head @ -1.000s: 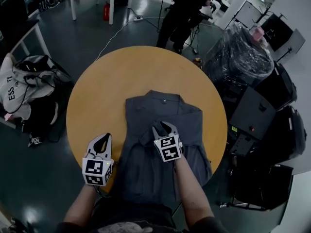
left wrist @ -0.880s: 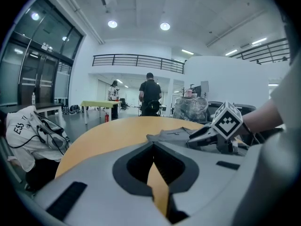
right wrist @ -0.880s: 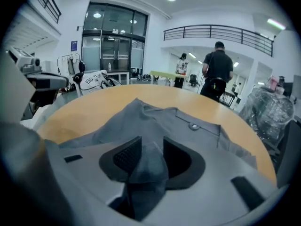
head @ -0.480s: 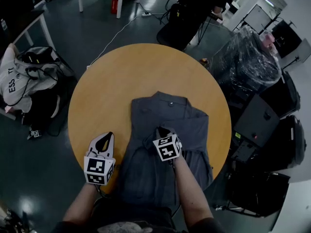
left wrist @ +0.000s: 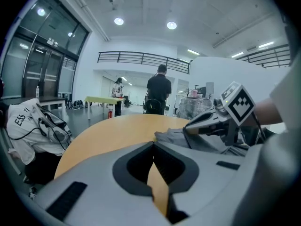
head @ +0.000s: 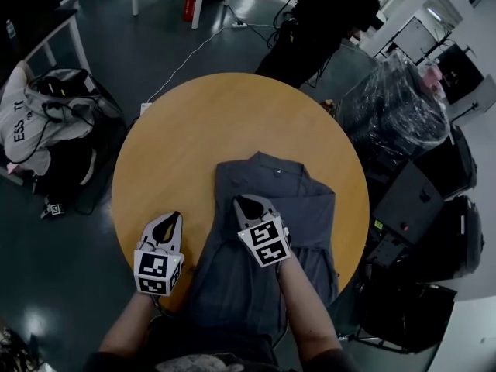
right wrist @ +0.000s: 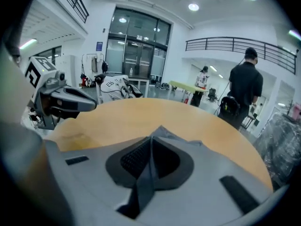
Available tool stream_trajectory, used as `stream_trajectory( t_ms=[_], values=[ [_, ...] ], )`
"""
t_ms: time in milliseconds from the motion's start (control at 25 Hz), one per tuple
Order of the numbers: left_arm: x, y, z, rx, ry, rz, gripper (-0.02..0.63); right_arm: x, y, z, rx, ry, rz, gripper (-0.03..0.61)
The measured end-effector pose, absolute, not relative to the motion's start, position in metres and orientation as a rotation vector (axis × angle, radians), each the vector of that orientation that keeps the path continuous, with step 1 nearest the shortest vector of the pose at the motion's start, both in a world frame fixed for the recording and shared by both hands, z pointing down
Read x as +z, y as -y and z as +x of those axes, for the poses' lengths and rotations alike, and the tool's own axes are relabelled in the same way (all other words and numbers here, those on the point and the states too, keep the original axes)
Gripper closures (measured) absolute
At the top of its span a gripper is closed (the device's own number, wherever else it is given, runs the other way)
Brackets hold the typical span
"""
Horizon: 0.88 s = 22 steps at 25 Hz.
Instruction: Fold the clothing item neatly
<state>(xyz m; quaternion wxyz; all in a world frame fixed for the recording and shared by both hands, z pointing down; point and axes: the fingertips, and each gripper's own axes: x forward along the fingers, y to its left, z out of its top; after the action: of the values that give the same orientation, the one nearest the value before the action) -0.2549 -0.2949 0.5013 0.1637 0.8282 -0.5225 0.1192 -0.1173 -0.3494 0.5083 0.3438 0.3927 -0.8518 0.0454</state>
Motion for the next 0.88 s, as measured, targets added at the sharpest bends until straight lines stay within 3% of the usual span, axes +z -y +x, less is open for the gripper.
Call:
stream_trajectory(
  t_ms=[160,240,360,520,800,880],
  values=[
    [0.505,0.292,-0.261,0.343,1.490,2.343,0.604,0.531,0.352,-0.136,0.129,2.235,0.924,0.563],
    [0.508,0.291,-0.263,0.348,1.493,2.334,0.604,0.536,0.351,-0.141,0.133,2.246,0.909,0.499],
    [0.511,0.292,-0.265,0.353,1.495,2.324,0.604,0.522,0.357,-0.134,0.051,2.237,1.040,0.477],
    [0.513,0.289,-0.266,0.352,1.496,2.320,0.604,0.519,0.337,-0.115,0.087,2.165,1.094,0.479],
    [0.513,0.279,-0.261,0.360,1.479,2.334,0.604,0.587,0.276,-0.118,0.254,2.023,0.897,0.479],
    [0.512,0.276,-0.261,0.365,1.482,2.339,0.604,0.592,0.275,-0.115,0.249,1.992,0.920,0.529]
  ],
)
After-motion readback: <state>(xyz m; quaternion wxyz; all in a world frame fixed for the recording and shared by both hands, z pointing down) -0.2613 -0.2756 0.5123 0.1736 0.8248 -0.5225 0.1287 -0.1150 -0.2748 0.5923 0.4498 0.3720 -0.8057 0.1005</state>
